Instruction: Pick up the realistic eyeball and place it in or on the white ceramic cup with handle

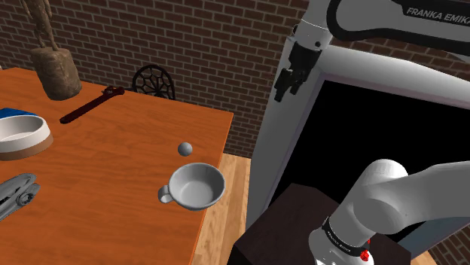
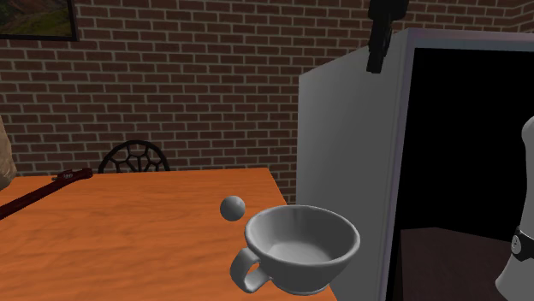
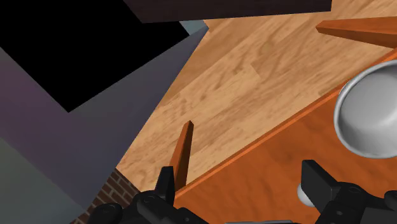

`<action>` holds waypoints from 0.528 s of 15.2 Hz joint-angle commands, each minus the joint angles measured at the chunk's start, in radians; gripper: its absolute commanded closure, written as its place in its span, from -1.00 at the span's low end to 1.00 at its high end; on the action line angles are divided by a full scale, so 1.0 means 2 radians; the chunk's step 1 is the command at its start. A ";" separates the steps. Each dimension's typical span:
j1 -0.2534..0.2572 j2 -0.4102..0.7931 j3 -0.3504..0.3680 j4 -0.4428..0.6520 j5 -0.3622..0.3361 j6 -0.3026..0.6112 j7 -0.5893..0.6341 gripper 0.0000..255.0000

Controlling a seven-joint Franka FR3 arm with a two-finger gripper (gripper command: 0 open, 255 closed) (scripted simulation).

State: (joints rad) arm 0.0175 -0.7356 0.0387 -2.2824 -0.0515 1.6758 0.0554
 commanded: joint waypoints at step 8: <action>0.003 0.094 0.026 -0.007 0.029 0.086 0.056 -1.00</action>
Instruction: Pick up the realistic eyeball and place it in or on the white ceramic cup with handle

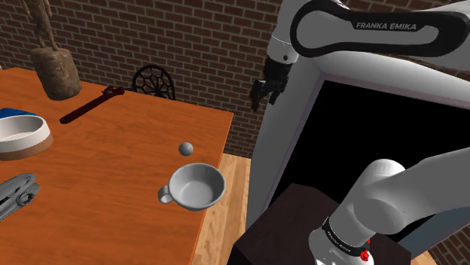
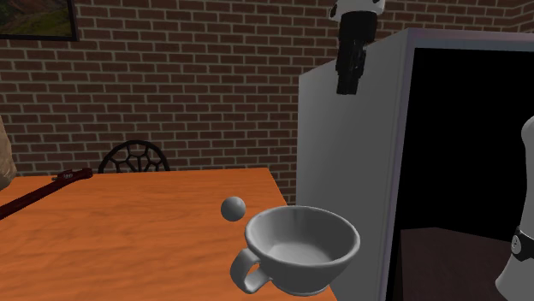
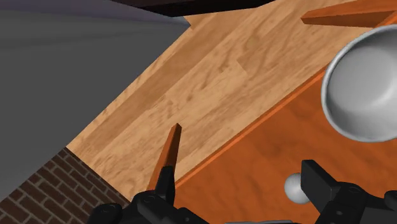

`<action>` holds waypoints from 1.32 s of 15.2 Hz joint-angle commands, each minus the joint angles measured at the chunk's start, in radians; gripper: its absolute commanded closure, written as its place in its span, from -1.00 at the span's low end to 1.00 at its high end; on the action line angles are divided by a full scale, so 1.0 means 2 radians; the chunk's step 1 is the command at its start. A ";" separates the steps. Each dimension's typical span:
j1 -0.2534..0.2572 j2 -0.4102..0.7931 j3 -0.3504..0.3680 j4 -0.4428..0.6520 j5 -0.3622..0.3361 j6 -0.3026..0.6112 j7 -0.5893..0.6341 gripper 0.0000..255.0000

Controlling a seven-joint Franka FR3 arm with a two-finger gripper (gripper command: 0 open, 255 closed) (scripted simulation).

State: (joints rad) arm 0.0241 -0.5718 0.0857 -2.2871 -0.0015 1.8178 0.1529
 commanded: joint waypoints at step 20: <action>0.019 0.366 0.050 0.147 0.033 0.188 0.142 -1.00</action>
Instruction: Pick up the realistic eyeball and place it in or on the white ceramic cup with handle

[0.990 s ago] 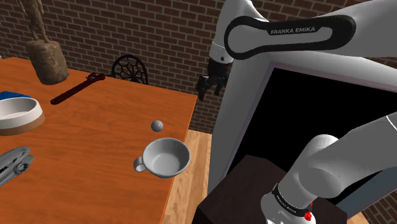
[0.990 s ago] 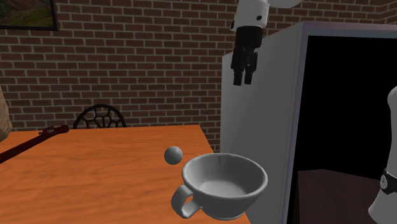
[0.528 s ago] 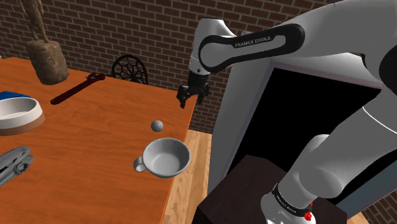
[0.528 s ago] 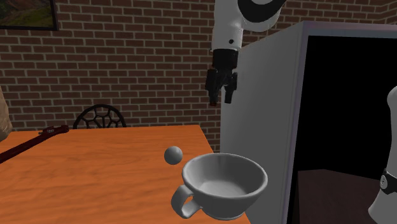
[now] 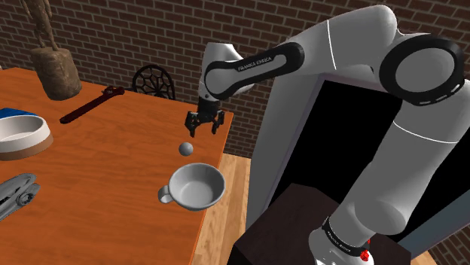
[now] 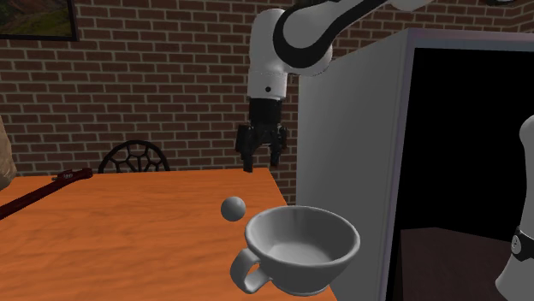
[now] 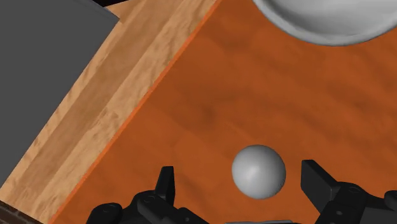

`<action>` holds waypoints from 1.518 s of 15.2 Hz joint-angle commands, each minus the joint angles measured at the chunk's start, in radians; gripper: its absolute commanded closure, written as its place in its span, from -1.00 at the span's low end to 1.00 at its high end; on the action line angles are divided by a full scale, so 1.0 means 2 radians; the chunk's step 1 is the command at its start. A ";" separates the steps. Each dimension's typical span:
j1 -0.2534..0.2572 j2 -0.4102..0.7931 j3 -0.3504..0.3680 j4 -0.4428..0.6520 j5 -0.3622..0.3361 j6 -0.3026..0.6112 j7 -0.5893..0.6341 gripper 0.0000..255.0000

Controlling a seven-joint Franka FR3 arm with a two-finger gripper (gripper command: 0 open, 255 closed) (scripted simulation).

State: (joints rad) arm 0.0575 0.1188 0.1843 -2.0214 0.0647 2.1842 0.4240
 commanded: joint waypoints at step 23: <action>0.020 0.161 0.001 0.094 -0.004 0.060 0.040 1.00</action>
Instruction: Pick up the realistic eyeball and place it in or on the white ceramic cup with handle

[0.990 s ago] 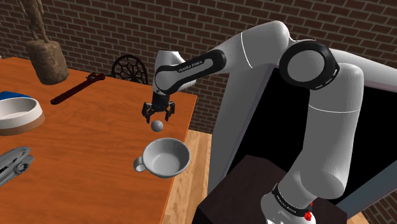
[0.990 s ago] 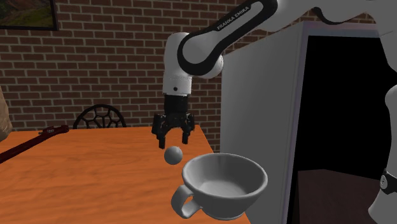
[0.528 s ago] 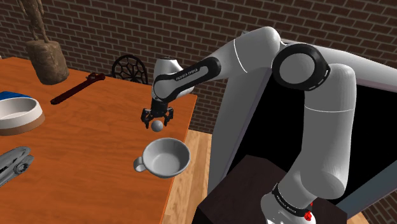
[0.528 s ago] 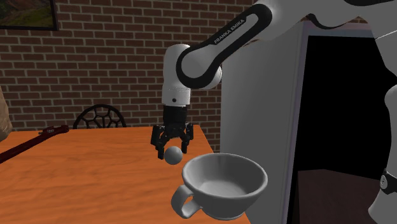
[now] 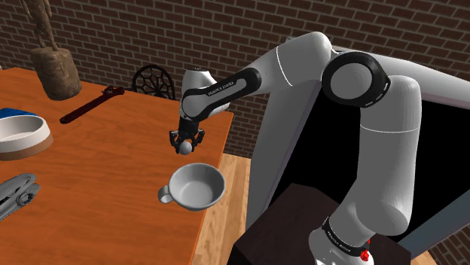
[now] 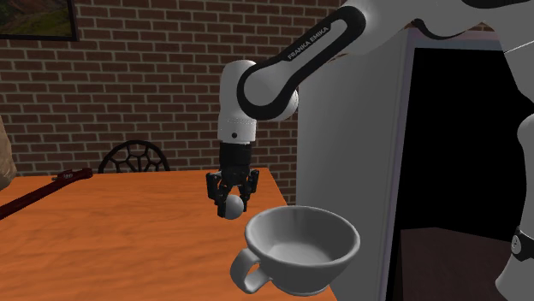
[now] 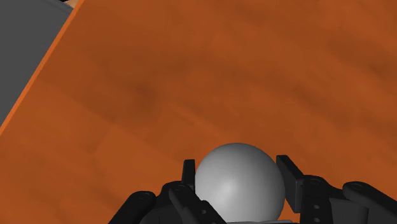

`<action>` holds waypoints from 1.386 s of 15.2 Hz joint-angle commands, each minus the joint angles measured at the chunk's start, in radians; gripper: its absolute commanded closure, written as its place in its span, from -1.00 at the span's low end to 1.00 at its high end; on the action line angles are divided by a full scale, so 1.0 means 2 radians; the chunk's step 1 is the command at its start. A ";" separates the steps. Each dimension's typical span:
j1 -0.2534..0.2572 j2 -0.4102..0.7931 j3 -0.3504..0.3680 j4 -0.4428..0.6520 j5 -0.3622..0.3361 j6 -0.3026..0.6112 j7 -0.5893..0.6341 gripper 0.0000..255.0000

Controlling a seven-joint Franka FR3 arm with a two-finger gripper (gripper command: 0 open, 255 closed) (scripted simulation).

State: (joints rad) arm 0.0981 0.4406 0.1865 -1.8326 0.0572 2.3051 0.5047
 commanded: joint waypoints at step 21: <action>-0.003 -0.044 0.003 0.028 0.005 -0.071 0.004 1.00</action>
State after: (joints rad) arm 0.0920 0.3594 0.1919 -1.7804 0.0660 2.1732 0.5107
